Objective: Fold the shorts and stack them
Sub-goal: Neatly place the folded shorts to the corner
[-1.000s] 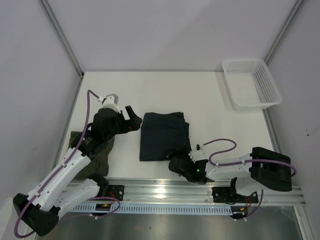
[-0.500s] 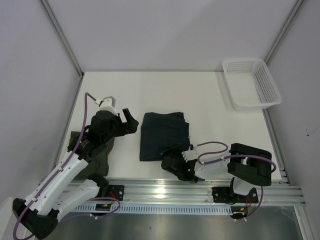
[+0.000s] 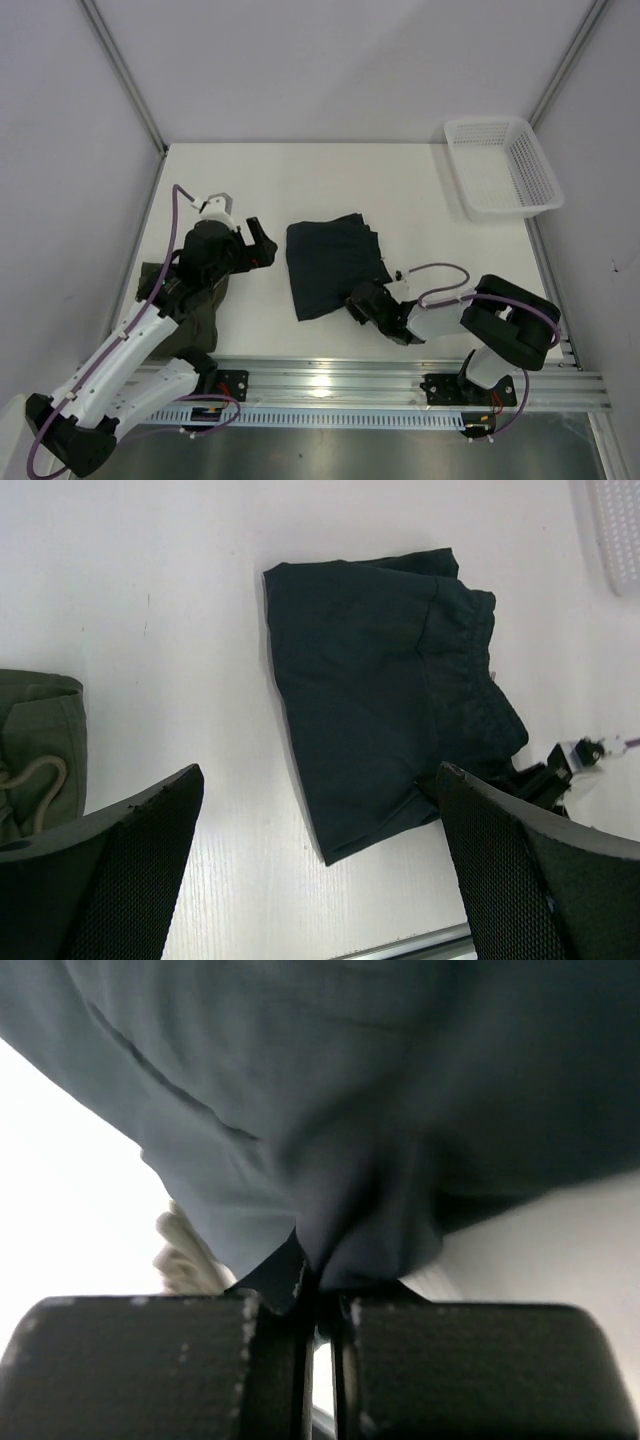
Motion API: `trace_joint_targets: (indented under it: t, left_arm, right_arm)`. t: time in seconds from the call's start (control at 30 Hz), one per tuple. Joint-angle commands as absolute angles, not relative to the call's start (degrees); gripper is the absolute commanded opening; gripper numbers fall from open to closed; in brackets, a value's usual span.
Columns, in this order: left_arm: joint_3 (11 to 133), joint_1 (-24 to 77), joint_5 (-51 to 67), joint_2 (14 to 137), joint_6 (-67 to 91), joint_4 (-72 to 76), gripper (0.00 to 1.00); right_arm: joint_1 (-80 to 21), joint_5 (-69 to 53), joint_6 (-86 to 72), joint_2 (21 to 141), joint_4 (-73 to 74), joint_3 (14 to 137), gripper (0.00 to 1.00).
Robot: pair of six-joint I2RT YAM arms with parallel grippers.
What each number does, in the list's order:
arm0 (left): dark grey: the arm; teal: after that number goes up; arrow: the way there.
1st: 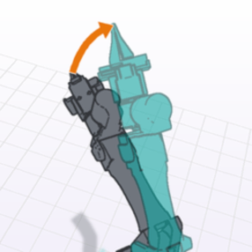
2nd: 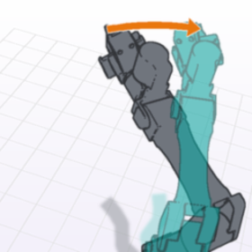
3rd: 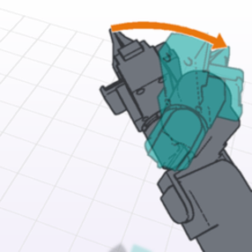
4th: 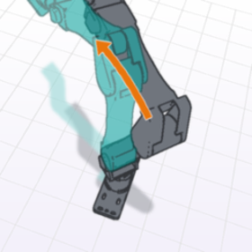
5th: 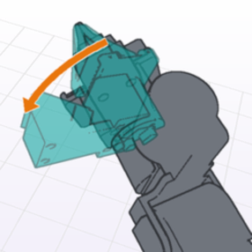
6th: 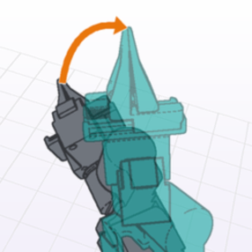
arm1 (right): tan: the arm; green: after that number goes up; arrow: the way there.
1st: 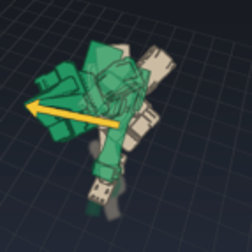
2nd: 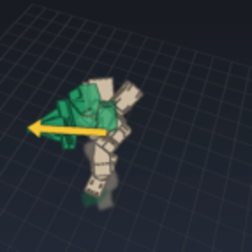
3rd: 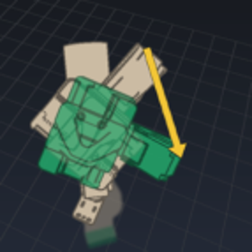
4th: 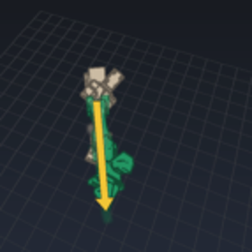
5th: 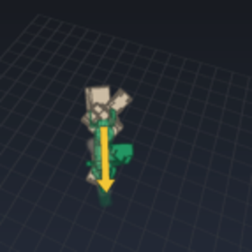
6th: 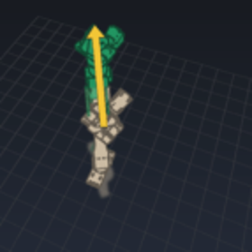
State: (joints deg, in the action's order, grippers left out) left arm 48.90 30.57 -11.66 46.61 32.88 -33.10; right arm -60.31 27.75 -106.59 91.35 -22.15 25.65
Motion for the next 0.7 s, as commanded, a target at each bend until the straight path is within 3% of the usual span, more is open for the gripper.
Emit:
trace_joint_targets:
  t: [0.0,0.17,0.37,0.5,0.57,0.63,0.67]
  left_arm:
    - [48.9,30.3,-11.3,47.5,31.8,-31.2,0.99]
    - [47.7,30.2,-9.8,49.0,32.4,-27.8,0.99]
    - [46.1,30.2,-6.7,54.7,31.3,-21.1,0.99]
    - [46.6,30.2,-3.1,60.7,28.7,-16.4,0.99]
    - [47.1,30.2,-1.2,63.4,28.0,-15.1,0.99]
    - [46.2,30.2,2.5,66.7,27.2,-12.7,0.99]
    - [45.8,30.2,3.7,67.5,27.0,-11.5,0.99]
  right_arm:
    - [-56.1,14.0,-78.6,89.6,-10.7,32.3,0.0]
    - [-56.9,3.4,-55.7,89.0,-0.9,38.2,0.0]
    - [-57.3,3.3,-50.8,78.6,11.8,32.1,0.0]
    - [-50.6,3.7,-46.3,71.8,19.7,28.6,0.0]
    - [-45.3,3.2,-44.2,69.8,20.9,28.4,0.07]
    - [-42.0,1.9,-41.4,68.6,21.3,28.9,0.23]
    - [-39.1,0.7,-40.6,68.4,21.0,29.0,0.36]
